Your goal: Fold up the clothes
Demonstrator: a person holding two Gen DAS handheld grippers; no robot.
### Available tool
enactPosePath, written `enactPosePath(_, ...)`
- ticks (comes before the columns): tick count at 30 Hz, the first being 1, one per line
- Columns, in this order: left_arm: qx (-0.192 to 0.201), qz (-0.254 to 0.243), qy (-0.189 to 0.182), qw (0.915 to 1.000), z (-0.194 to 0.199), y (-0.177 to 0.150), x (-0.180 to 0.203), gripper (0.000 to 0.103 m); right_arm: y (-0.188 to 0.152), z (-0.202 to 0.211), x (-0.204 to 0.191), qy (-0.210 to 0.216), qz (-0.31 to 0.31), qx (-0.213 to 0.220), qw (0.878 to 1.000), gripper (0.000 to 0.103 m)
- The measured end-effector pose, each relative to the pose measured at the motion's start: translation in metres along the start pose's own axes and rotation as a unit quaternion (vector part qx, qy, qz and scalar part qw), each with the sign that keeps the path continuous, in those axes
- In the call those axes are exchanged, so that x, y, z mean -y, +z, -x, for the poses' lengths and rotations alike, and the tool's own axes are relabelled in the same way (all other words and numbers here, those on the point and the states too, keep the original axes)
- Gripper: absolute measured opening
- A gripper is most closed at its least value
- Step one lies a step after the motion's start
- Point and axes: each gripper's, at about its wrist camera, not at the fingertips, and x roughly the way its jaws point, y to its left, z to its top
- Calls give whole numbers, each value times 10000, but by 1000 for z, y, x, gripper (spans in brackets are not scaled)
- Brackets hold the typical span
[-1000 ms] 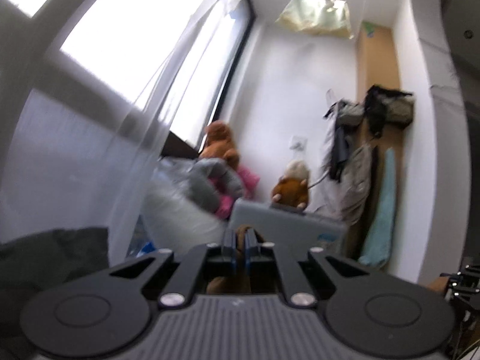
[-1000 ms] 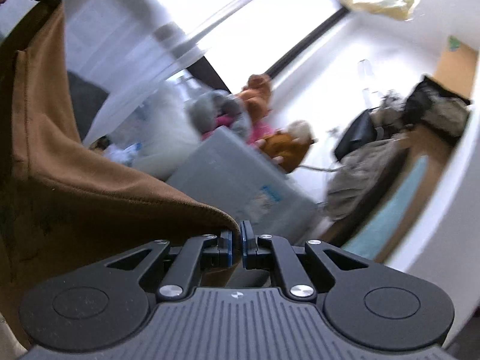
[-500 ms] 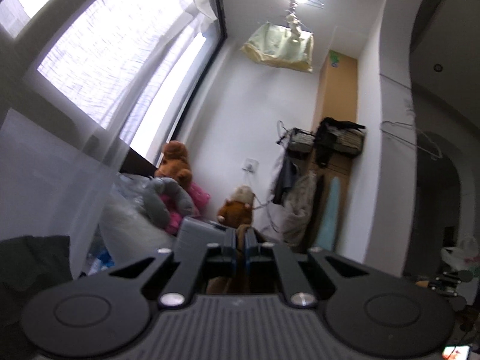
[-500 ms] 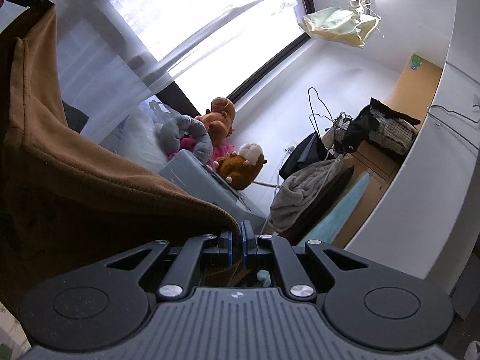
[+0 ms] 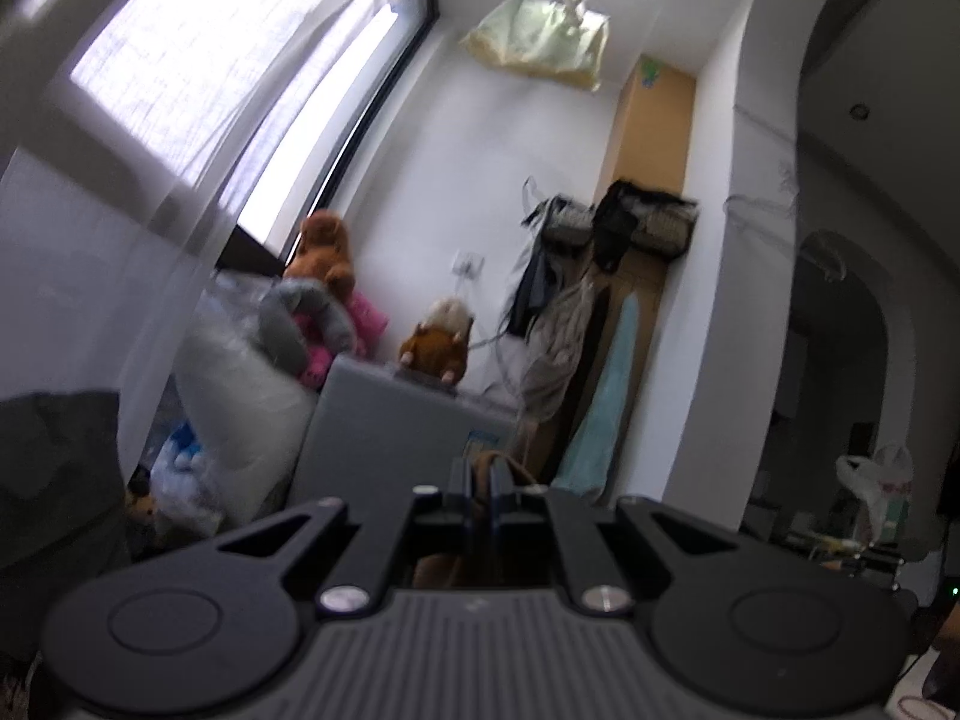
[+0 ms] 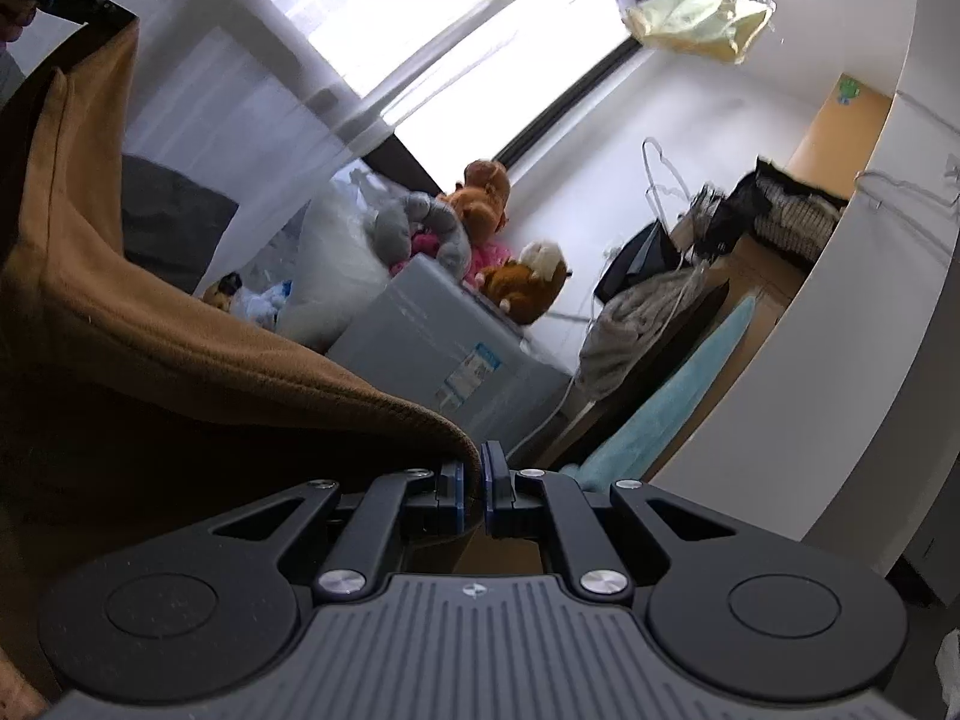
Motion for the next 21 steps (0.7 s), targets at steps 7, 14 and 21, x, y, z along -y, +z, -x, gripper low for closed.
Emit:
enactPosePath(7, -814, 247, 393, 9956, -66, -50, -57, 6, -48, -86, -40, 581, 19, -705, 9958, 7)
enactPosePath(14, -1463, 427, 835, 9848, -151, -125, -136, 6, -110, -199, -104, 1218, -13, -1534, 9806, 7)
enactPosePath(21, -2022, 599, 1274, 9692, -219, -193, -202, 6, -161, -287, -169, 1732, 127, -2146, 9611, 7)
